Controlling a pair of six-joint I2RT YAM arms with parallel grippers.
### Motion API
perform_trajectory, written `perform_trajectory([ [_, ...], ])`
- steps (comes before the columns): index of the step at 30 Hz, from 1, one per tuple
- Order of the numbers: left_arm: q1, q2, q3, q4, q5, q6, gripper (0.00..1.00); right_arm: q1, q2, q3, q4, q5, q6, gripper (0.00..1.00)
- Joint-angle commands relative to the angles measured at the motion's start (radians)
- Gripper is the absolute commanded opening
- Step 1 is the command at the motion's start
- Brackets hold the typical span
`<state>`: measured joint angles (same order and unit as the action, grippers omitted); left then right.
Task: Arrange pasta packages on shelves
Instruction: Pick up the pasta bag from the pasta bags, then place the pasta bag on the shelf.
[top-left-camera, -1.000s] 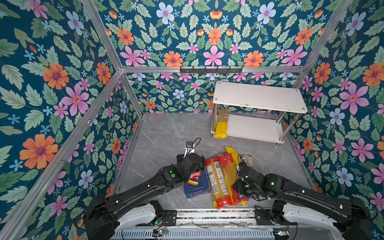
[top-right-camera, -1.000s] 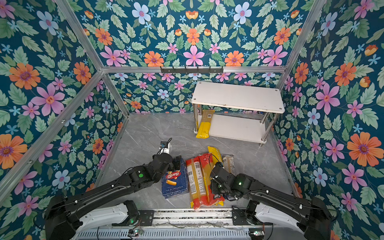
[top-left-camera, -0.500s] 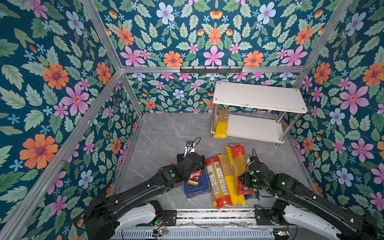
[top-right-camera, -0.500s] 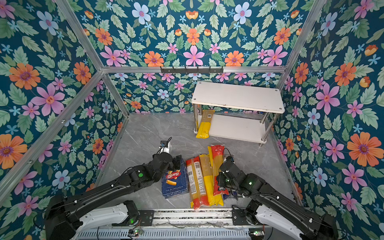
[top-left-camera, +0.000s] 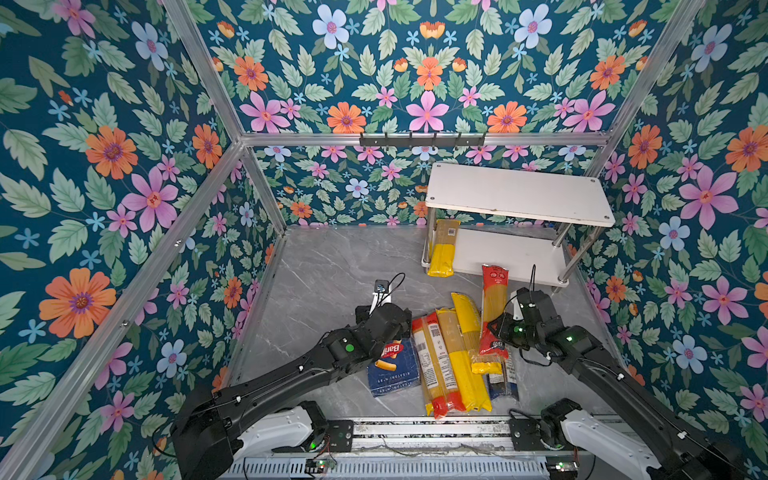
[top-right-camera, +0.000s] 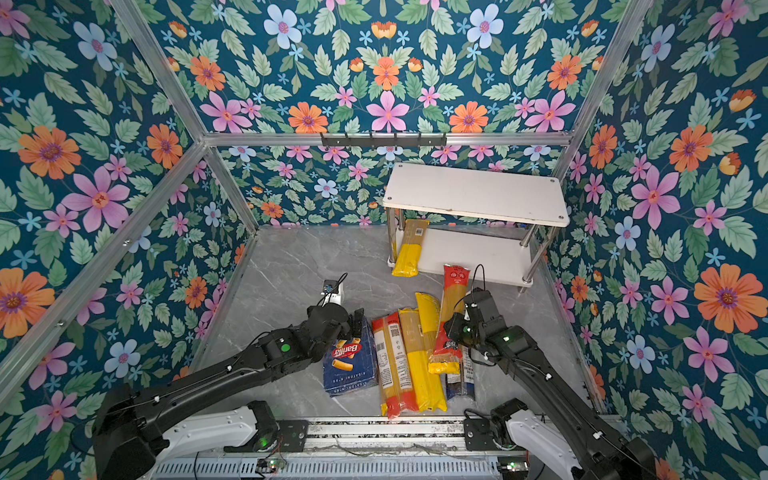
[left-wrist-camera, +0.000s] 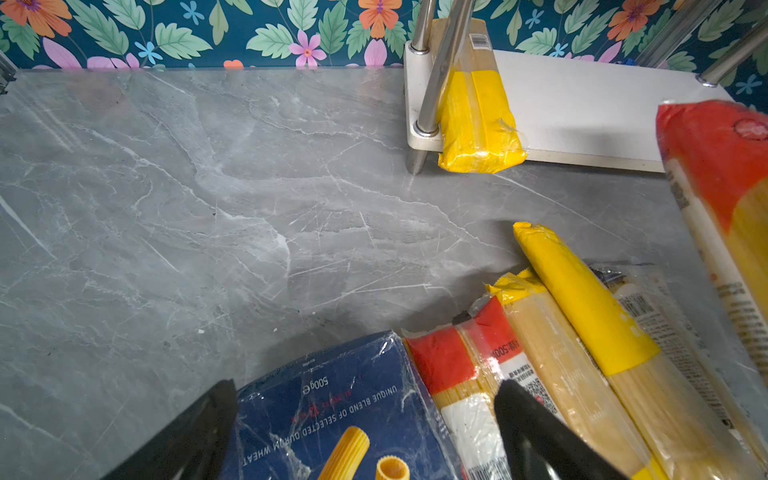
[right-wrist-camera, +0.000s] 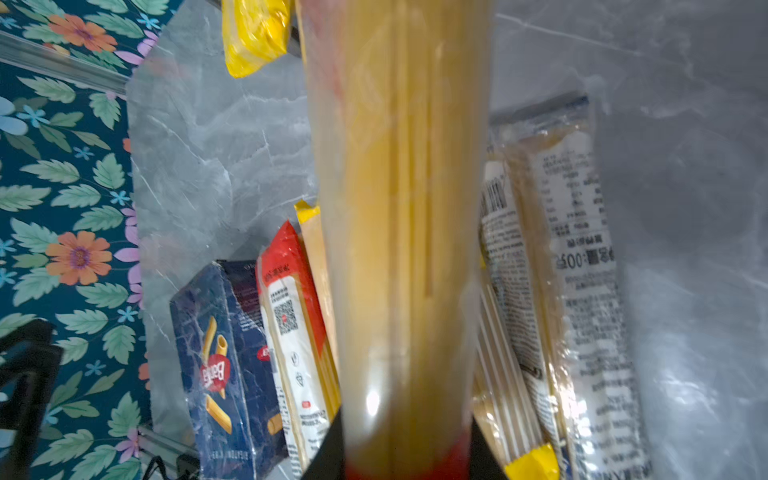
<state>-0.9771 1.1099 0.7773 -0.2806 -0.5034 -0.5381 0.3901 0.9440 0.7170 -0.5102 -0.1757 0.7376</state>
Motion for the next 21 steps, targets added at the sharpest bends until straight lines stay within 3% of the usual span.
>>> perform_trajectory([
  [1, 0.000, 0.012, 0.012, 0.024, -0.027, 0.033, 1.00, -0.032, 0.038, 0.049, 0.180, -0.051, -0.073, 0.16],
  [11, 0.000, 0.043, 0.049, 0.032, -0.044, 0.073, 1.00, -0.174, 0.219, 0.123, 0.327, -0.176, -0.086, 0.15],
  [21, 0.002, 0.059, 0.072, 0.022, -0.079, 0.111, 1.00, -0.213, 0.415, 0.211, 0.481, -0.243, -0.055, 0.15],
])
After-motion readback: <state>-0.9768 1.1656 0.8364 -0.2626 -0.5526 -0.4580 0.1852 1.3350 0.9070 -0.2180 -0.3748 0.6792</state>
